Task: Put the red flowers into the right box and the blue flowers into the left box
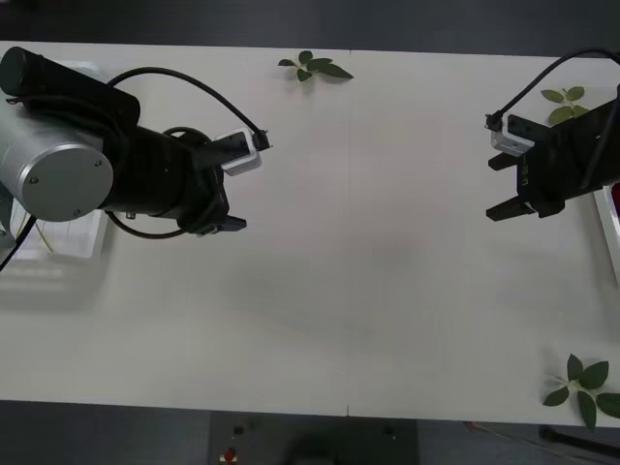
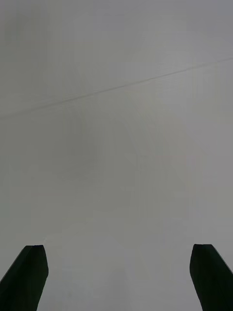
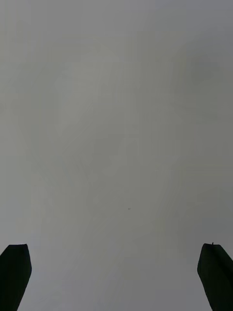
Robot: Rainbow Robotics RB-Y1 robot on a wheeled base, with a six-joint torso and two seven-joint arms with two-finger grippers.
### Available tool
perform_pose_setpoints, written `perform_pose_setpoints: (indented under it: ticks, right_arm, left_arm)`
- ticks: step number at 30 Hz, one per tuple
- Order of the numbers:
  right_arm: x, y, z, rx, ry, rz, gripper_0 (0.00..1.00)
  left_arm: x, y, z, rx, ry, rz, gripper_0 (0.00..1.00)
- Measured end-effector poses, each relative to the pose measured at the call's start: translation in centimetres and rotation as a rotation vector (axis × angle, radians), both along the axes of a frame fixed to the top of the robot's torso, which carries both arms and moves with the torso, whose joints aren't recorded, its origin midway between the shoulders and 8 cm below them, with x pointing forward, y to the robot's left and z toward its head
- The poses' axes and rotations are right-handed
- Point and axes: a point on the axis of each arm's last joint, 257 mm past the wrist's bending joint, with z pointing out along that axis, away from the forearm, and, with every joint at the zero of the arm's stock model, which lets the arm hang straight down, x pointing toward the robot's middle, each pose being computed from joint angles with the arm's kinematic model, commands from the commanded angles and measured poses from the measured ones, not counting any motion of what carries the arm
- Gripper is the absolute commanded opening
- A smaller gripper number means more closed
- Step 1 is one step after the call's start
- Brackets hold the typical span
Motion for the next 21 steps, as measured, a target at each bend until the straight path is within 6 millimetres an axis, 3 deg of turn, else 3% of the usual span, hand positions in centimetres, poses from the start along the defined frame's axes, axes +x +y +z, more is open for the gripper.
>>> perform_pose_setpoints:
  ticks: [5,10,21]
  right_arm:
    - [0.0,0.0,0.0,0.000,0.000,0.000,0.86]
    - [0.0,0.0,0.0,0.000,0.000,0.000,0.86]
    - [0.0,0.0,0.0,0.000,0.000,0.000,0.85]
  left_arm:
    - [2.3,1.7,-0.8,0.033,-0.023,-0.023,1.00]
    - [2.0,4.6,-0.5,0.107,-0.002,-0.050,1.00]
    - [2.1,4.5,0.3,0.077,-0.002,-0.044,1.00]
